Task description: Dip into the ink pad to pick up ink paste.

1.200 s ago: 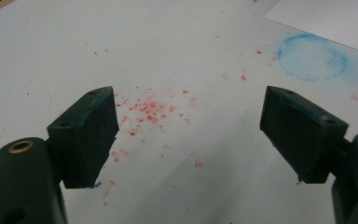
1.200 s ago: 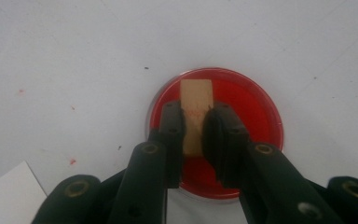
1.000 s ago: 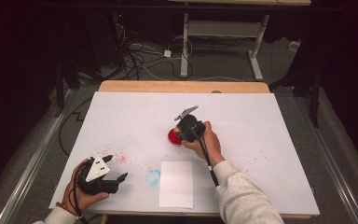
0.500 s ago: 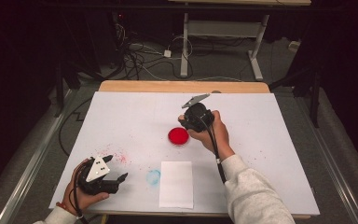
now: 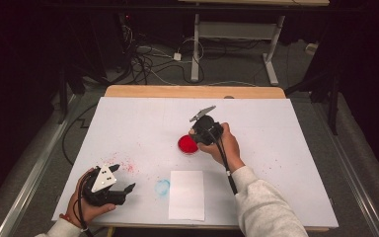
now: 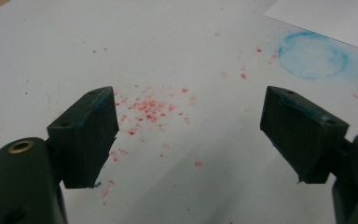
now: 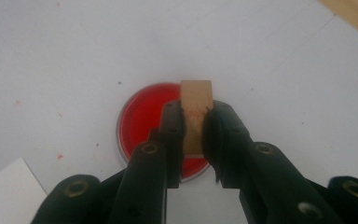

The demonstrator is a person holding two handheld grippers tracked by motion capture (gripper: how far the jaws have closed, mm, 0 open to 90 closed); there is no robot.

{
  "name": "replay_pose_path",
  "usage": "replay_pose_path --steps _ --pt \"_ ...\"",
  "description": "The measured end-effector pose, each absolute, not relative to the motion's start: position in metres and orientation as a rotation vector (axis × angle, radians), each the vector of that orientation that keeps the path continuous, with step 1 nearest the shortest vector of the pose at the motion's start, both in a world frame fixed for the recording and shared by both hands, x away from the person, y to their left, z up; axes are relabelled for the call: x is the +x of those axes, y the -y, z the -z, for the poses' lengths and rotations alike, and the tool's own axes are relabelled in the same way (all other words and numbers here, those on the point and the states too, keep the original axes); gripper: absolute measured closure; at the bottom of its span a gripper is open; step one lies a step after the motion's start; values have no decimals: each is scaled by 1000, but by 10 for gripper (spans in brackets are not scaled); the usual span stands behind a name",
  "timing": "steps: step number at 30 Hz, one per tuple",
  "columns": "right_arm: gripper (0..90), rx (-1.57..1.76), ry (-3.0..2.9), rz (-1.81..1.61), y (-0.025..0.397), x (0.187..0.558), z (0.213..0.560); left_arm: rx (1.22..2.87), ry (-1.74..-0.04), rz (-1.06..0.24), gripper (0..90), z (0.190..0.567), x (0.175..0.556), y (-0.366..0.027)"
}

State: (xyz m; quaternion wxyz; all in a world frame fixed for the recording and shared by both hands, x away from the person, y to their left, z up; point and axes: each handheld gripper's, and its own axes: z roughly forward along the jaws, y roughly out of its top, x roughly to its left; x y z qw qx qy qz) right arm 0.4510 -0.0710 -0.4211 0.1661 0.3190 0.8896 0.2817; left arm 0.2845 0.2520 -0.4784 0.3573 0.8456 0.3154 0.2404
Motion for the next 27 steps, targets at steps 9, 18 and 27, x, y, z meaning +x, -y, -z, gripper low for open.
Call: replay_pose_path --steps 9,18,27 --pt "762 924 -2587 -738 66 455 444 2184 -821 -616 182 479 285 -254" --pt "763 923 -2599 -730 63 455 450 2184 -822 -617 182 479 285 -254" --pt "763 900 -2586 -734 64 453 453 2177 -826 -609 182 479 286 -256"
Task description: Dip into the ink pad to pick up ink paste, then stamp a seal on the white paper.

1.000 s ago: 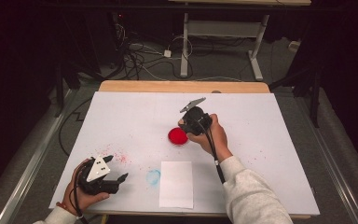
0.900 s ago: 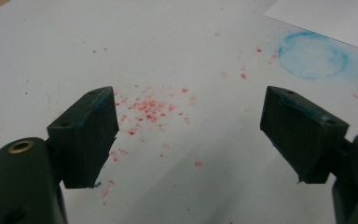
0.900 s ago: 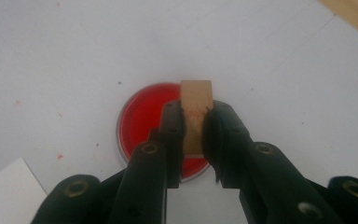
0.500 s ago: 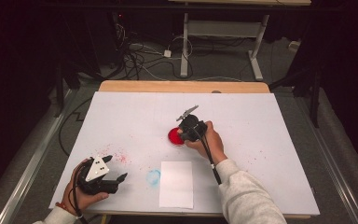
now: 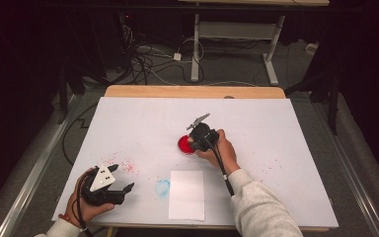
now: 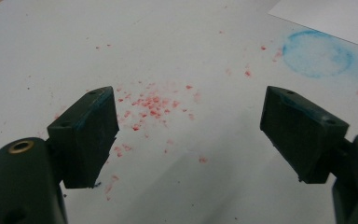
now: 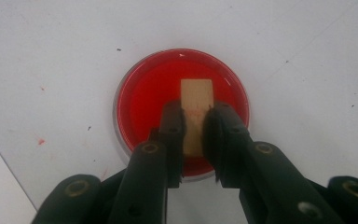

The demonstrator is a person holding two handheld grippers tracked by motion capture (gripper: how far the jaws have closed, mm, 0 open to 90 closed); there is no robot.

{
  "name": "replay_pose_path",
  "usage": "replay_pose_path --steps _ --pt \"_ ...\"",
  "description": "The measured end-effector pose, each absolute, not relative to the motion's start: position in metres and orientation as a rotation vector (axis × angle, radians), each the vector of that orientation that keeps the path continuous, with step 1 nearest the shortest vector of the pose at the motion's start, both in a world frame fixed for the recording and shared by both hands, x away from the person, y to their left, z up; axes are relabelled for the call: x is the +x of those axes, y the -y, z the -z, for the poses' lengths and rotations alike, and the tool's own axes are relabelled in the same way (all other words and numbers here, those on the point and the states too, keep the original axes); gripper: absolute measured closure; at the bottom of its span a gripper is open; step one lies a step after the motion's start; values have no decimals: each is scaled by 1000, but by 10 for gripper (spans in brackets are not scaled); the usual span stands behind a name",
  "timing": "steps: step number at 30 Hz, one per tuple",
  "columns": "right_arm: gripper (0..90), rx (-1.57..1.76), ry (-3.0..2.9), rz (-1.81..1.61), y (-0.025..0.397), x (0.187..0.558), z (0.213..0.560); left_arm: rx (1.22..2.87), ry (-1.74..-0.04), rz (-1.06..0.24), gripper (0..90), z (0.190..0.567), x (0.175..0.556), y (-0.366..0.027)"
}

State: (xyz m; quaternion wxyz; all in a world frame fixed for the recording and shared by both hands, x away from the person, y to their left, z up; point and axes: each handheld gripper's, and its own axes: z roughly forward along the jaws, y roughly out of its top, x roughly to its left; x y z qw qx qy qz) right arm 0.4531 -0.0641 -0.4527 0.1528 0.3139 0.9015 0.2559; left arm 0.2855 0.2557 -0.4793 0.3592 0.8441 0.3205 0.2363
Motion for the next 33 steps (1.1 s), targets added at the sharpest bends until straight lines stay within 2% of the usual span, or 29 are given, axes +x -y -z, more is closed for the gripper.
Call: replay_pose_path --steps 17,33 --pt "763 898 -2576 -770 67 451 451 2184 -818 -607 182 479 286 -254" --pt "762 841 -2475 -979 92 427 415 2196 -818 -624 185 480 284 -252"
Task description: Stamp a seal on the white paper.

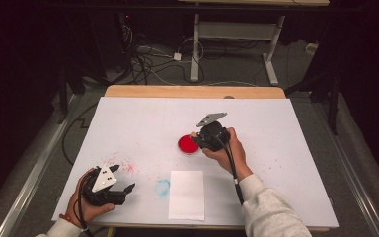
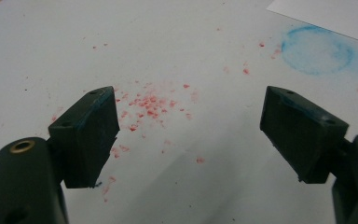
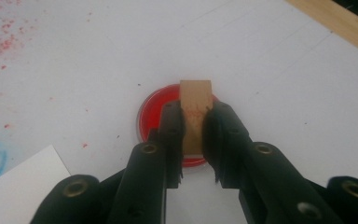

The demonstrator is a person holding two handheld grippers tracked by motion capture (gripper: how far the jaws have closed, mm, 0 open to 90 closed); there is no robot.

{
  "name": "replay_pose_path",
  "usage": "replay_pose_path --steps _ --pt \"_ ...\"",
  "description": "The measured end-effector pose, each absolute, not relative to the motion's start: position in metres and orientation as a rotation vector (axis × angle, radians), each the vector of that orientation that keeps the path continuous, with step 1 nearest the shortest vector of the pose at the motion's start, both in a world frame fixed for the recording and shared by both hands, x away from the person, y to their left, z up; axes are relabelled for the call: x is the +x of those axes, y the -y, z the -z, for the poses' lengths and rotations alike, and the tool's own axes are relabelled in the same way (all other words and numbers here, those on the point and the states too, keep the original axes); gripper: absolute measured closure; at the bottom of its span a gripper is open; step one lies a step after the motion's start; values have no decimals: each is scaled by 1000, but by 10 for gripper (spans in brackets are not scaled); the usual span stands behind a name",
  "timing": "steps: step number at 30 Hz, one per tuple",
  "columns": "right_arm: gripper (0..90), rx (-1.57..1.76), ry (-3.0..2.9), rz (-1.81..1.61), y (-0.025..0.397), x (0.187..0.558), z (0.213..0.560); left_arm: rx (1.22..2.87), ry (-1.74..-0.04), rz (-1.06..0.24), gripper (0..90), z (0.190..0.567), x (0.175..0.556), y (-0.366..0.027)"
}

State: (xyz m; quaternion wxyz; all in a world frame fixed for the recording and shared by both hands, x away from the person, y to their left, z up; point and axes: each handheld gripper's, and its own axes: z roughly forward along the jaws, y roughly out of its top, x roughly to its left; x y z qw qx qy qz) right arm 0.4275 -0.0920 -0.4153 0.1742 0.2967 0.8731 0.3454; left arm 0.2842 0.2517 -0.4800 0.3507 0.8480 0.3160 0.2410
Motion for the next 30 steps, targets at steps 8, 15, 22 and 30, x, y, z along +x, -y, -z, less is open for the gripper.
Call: replay_pose_path --steps 8,15,22,30 --pt "762 832 -2420 -1081 110 412 404 2214 -817 -622 184 481 285 -252" --pt "762 800 -2408 -1113 118 399 404 2218 -816 -624 185 482 285 -250" --pt "761 726 -2406 -1151 118 379 395 2220 -809 -626 185 482 285 -249" --pt "761 647 -2425 -1178 116 353 388 2218 -801 -631 185 480 284 -250"
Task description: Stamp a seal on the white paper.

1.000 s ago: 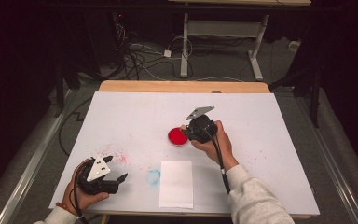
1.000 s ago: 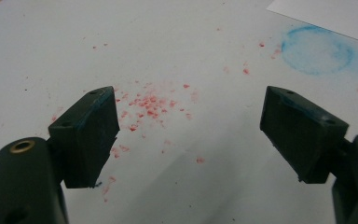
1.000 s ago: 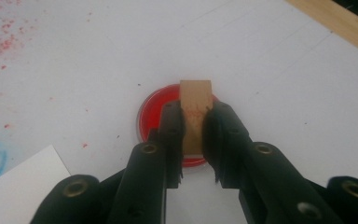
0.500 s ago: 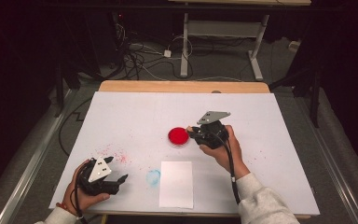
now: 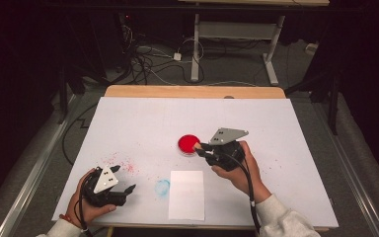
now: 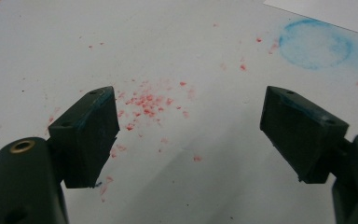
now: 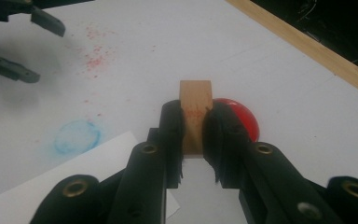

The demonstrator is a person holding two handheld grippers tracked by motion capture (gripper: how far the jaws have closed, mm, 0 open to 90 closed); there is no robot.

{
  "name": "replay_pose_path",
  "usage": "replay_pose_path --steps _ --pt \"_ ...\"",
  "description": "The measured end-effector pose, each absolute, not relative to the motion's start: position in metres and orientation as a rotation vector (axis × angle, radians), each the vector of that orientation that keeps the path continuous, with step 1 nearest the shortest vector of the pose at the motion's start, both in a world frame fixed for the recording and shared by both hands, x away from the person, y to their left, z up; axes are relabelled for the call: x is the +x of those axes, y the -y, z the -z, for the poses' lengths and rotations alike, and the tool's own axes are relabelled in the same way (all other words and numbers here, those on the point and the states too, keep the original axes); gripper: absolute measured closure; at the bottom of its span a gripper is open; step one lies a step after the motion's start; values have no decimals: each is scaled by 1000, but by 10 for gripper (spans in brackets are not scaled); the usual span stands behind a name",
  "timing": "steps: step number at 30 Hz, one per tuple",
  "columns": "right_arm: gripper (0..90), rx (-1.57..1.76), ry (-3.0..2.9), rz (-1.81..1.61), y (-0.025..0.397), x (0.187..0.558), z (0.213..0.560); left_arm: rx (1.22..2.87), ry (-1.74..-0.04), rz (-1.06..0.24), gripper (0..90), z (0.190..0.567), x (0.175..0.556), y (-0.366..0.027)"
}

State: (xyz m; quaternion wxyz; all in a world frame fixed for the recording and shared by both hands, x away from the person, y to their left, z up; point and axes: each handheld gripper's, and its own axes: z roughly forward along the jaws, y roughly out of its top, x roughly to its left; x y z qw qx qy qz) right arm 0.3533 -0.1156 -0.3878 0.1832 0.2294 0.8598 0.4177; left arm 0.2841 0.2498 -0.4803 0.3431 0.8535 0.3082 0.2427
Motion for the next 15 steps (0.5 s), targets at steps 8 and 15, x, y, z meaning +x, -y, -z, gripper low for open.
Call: replay_pose_path --steps 8,15 --pt "761 578 -2480 -1175 110 332 393 2222 -795 -635 184 480 284 -248" --pt "761 536 -2540 -1133 102 320 410 2225 -792 -635 185 480 283 -248"
